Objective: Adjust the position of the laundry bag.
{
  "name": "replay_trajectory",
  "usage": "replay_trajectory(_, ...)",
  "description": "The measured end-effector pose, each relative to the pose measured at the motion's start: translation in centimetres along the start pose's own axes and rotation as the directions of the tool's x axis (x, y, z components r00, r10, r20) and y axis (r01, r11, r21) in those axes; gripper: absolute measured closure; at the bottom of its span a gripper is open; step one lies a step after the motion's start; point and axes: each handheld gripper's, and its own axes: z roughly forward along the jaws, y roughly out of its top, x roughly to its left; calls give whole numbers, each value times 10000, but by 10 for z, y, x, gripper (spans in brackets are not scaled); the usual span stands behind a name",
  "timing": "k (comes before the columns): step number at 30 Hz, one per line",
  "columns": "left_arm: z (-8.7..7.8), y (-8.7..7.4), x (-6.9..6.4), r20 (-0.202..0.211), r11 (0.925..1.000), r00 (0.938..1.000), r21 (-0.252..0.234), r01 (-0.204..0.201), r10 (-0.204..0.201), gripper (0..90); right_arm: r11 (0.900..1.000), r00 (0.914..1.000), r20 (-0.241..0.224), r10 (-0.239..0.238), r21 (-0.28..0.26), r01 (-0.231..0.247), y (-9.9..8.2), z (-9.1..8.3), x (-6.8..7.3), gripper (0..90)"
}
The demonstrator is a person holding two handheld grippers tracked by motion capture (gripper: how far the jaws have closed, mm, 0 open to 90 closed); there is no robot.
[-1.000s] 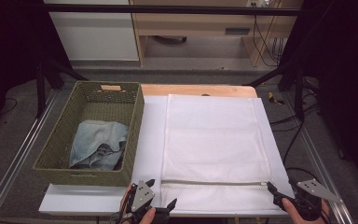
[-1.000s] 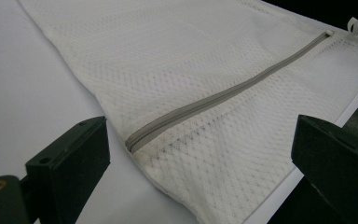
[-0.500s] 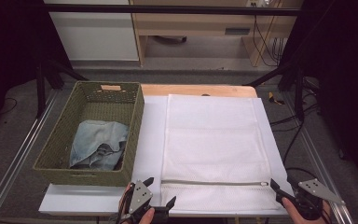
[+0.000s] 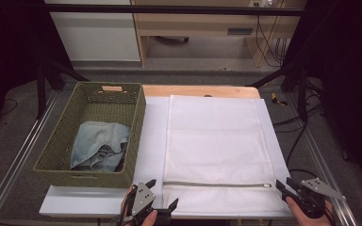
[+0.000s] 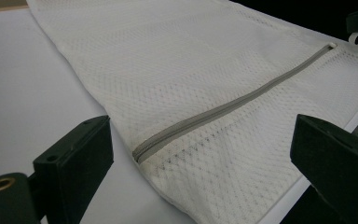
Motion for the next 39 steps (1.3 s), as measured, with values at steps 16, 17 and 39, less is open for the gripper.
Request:
replay_trajectory(16,1,-1,0,-10,10000,10000,88,-23,23,67,9978,9991,-222,373,-548,-385,2,0,-5,578)
replay_trajectory(17,2,-1,-1,-10,9999,10000,104,-19,19,68,9988,9993,-153,348,-347,-353,1,2,-5,577)
replay_trajectory(39,4,0,1,-521,9988,9986,486,80,-54,108,9987,9998,-113,-147,487,152,-2,8,2,553)
